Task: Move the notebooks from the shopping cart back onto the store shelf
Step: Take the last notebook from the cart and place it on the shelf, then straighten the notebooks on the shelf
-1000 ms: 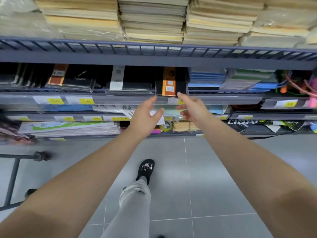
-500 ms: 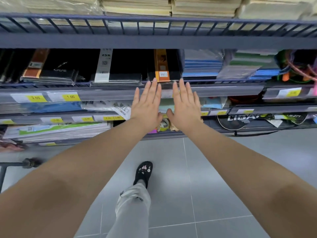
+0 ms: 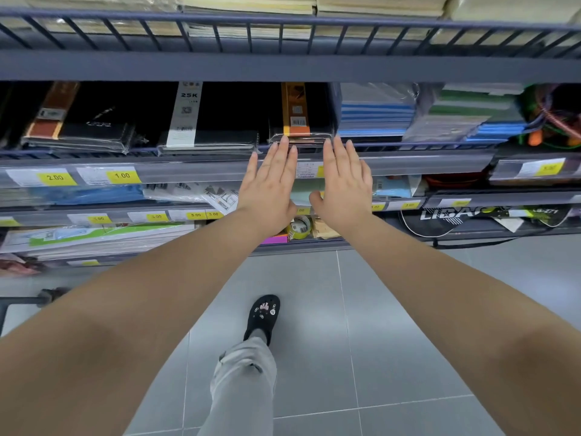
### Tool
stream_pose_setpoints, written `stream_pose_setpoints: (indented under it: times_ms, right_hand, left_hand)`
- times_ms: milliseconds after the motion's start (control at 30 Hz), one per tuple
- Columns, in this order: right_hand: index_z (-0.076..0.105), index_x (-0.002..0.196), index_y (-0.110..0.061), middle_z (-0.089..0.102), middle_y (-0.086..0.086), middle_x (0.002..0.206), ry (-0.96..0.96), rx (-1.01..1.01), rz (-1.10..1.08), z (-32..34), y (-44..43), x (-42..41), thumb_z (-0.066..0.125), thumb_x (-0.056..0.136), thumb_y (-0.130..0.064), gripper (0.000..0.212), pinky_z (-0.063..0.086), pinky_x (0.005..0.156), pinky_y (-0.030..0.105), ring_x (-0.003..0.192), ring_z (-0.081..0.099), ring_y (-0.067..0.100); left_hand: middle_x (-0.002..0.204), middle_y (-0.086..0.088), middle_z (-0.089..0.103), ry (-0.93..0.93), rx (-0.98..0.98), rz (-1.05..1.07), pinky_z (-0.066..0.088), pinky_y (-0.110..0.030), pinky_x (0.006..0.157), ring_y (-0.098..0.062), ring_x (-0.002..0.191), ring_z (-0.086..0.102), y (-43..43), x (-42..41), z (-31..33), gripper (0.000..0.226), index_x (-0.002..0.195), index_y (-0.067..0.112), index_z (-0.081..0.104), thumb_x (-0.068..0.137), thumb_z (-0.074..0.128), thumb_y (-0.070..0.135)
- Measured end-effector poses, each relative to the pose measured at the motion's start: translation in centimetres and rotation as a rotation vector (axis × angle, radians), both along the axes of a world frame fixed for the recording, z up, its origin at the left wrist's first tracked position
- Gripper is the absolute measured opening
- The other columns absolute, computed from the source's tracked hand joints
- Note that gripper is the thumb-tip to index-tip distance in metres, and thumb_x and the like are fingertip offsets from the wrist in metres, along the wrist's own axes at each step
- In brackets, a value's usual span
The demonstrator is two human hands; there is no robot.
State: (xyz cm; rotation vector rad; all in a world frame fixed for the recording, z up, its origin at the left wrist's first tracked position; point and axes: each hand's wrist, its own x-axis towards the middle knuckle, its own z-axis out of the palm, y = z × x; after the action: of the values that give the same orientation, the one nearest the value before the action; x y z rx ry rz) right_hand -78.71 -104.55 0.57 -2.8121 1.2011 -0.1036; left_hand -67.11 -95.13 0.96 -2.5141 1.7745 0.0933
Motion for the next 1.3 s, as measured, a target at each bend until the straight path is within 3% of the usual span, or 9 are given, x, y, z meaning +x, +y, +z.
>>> stream_pose_setpoints:
  times_ms: [133, 333, 467, 600, 767, 900, 1033, 1133, 1300]
  right_hand:
    - [0.010, 0.152, -0.013, 0.013, 0.004, 0.160, -0.049, 0.038, -0.016, -0.3, -0.3, 0.2, 0.058, 0.085, -0.028, 0.084, 0.010, 0.117, 0.044, 0.148, 0.005, 0.025]
    - [0.018, 0.151, -0.011, 0.021, 0.006, 0.158, -0.176, 0.065, -0.063, -0.5, -0.3, -0.5, 0.057, 0.084, -0.026, 0.078, 0.016, 0.114, 0.044, 0.147, 0.013, 0.026]
    - [0.015, 0.152, -0.014, 0.016, 0.004, 0.159, -0.058, 0.041, -0.015, -0.7, -0.6, -0.2, 0.057, 0.084, -0.027, 0.081, 0.017, 0.114, 0.045, 0.147, 0.011, 0.026]
    - [0.027, 0.147, -0.011, 0.028, 0.007, 0.154, -0.168, 0.064, -0.044, -0.3, -1.1, 0.6, 0.060, 0.081, -0.023, 0.075, 0.018, 0.112, 0.043, 0.143, 0.021, 0.026]
    - [0.034, 0.143, -0.012, 0.042, 0.005, 0.141, -0.396, 0.171, -0.176, 0.2, -1.3, 1.2, 0.060, 0.082, -0.021, 0.067, 0.023, 0.107, 0.037, 0.132, 0.032, 0.025]
    - [0.033, 0.144, -0.018, 0.043, 0.000, 0.141, -0.453, 0.323, -0.260, 0.8, -1.7, 2.3, 0.060, 0.083, -0.021, 0.067, 0.024, 0.106, 0.037, 0.130, 0.033, 0.024]
    - [0.037, 0.142, -0.019, 0.048, -0.002, 0.139, -0.429, 0.378, -0.324, 1.3, -2.2, 3.4, 0.061, 0.080, -0.024, 0.067, 0.027, 0.100, 0.037, 0.126, 0.037, 0.025]
    - [0.036, 0.143, -0.017, 0.050, -0.001, 0.138, -0.369, 0.346, -0.323, 1.6, -2.3, 3.6, 0.060, 0.079, -0.021, 0.068, 0.029, 0.098, 0.037, 0.124, 0.039, 0.026]
    - [0.038, 0.140, -0.018, 0.052, -0.002, 0.133, -0.397, 0.350, -0.305, 1.5, -2.3, 2.8, 0.055, 0.078, -0.008, 0.065, 0.026, 0.096, 0.034, 0.120, 0.039, 0.024]
  left_hand:
    - [0.159, -0.011, -0.019, 0.056, 0.014, 0.017, -0.003, -0.047, 0.119, -0.024, 0.149, -0.008, -0.5, -0.1, 0.0, 0.088, 0.152, 0.010, -0.009, 0.091, 0.048, 0.040]
    - [0.162, -0.008, 0.000, 0.322, -0.280, 0.194, 0.028, -0.040, 0.109, -0.023, 0.146, 0.016, 0.2, -1.5, 0.8, 0.086, 0.153, 0.009, 0.006, 0.088, 0.055, 0.034]
    - [0.162, -0.006, -0.003, 0.292, -0.158, 0.228, 0.024, -0.041, 0.112, -0.024, 0.146, 0.013, -1.0, -1.5, 0.6, 0.087, 0.153, 0.010, 0.001, 0.089, 0.052, 0.039]
    - [0.162, -0.004, 0.003, 0.284, -0.186, 0.212, 0.022, -0.040, 0.112, -0.024, 0.144, 0.018, -1.7, -0.8, 0.9, 0.084, 0.153, 0.012, 0.006, 0.089, 0.053, 0.038]
    - [0.158, -0.010, 0.017, 0.688, -0.527, 0.404, 0.033, -0.035, 0.111, -0.025, 0.139, 0.034, -2.6, -1.0, 1.4, 0.079, 0.151, 0.006, 0.015, 0.087, 0.059, 0.021]
    - [0.158, -0.012, 0.017, 0.914, -0.475, 0.635, 0.031, -0.026, 0.103, -0.023, 0.139, 0.030, -4.6, -0.6, 2.4, 0.081, 0.153, 0.007, 0.008, 0.090, 0.059, 0.019]
    - [0.146, -0.018, 0.032, 0.878, -0.421, 0.644, 0.044, -0.035, 0.087, -0.032, 0.124, 0.047, -5.7, -0.3, 2.6, 0.075, 0.146, 0.001, 0.022, 0.085, 0.062, 0.020]
    - [0.139, -0.018, 0.038, 0.785, -0.337, 0.633, 0.039, -0.034, 0.072, -0.035, 0.111, 0.053, -5.7, -0.1, 2.9, 0.062, 0.138, 0.001, 0.029, 0.088, 0.059, 0.021]
    - [0.139, -0.019, 0.038, 0.781, -0.288, 0.603, 0.053, -0.043, 0.078, -0.038, 0.100, 0.062, -5.1, 0.2, 2.6, 0.056, 0.139, 0.002, 0.029, 0.089, 0.052, 0.014]
